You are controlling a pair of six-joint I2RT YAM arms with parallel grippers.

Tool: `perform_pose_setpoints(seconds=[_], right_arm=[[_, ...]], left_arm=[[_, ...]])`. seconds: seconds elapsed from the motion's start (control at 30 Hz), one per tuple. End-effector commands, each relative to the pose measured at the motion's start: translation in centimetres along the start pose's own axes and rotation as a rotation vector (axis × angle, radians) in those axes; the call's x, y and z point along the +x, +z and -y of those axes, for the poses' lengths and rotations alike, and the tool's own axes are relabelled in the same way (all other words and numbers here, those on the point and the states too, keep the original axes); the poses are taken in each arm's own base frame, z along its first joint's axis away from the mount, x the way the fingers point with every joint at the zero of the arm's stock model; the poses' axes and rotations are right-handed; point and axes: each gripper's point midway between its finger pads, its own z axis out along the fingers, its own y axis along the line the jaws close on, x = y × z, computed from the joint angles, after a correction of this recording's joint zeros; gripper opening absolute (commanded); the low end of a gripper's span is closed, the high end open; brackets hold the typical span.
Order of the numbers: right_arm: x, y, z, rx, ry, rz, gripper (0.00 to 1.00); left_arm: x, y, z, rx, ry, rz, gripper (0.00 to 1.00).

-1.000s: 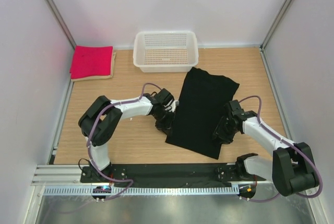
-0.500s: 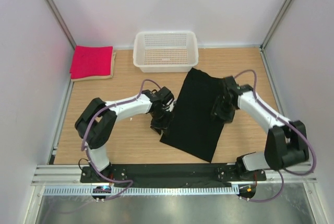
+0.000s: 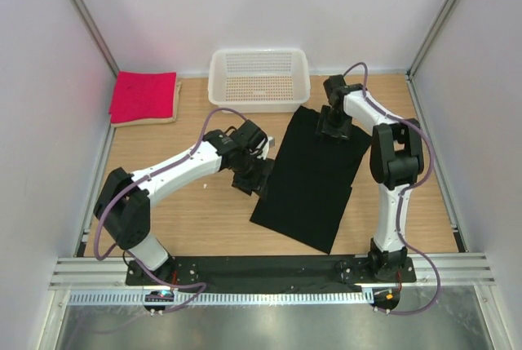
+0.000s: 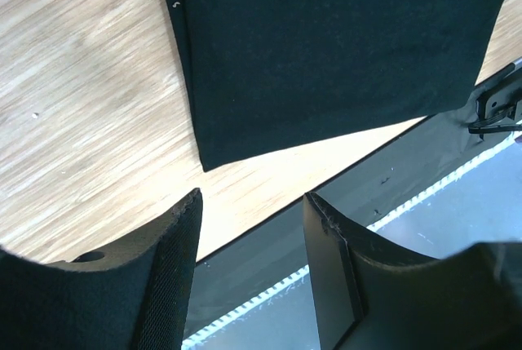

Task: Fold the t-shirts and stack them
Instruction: Fold the tshirt

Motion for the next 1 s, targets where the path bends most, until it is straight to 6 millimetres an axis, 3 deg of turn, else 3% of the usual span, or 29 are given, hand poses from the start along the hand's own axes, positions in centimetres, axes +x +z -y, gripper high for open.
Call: perform_pose_setpoints(seconds=[0.0, 0.13, 0.3, 0.43, 0.53, 0.57, 0.67, 0.73, 0.83, 0.87, 0.9, 0.97], right_arm=[[-1.2, 1.2, 2.1, 0.06, 0.022, 0.004, 0.61], [-1.1, 3.4, 6.6, 0.107, 0.156, -0.032, 0.6], [-0.2, 5.0, 10.3, 0.128, 0.281, -0.075, 0.61], [-0.8, 5.1, 10.1, 0.078, 0.318, -0.091, 0.61], [-2.1, 3.6, 9.8, 0.057, 0.304, -0.061, 0.61], [-3.2, 2.1, 9.8, 0.056, 0.302, -0.021, 0.62], [-3.5, -1.3, 10.2, 0.069, 0.279, 0.012, 0.67], [-3.6, -4.8, 10.1, 0.037, 0.263, 0.063, 0.69], [-1.6, -7.8, 9.9, -0.006, 0.243, 0.069, 0.69], [0.0, -7.4, 10.0, -0.011, 0.234, 0.032, 0.7], [0.7, -8.4, 9.3, -0.066, 0.224, 0.032, 0.7], [3.2, -7.8, 9.2, -0.07, 0.205, -0.017, 0.69]], left_arm=[[-1.0, -1.4, 1.1, 0.04, 0.01, 0.032, 0.54], [-1.4, -1.1, 1.2, 0.044, 0.018, 0.023, 0.54], [-1.0, -0.2, 0.4, 0.023, 0.016, -0.011, 0.54], [-1.4, 0.6, -0.6, 0.024, -0.008, -0.03, 0.55], [-1.8, 1.1, -1.4, 0.023, -0.017, -0.046, 0.55], [-2.1, 1.2, -1.9, 0.024, -0.029, -0.049, 0.56], [-2.5, 1.8, -3.0, 0.043, -0.047, -0.066, 0.56], [-2.7, 2.2, -3.7, 0.057, -0.065, -0.073, 0.56], [-3.3, 2.5, -4.7, 0.091, -0.089, -0.074, 0.57], [-3.7, 2.5, -4.8, 0.106, -0.091, -0.072, 0.57], [-3.8, 2.5, -4.6, 0.138, -0.081, -0.078, 0.57], [-3.8, 3.1, -4.7, 0.144, -0.081, -0.101, 0.57]])
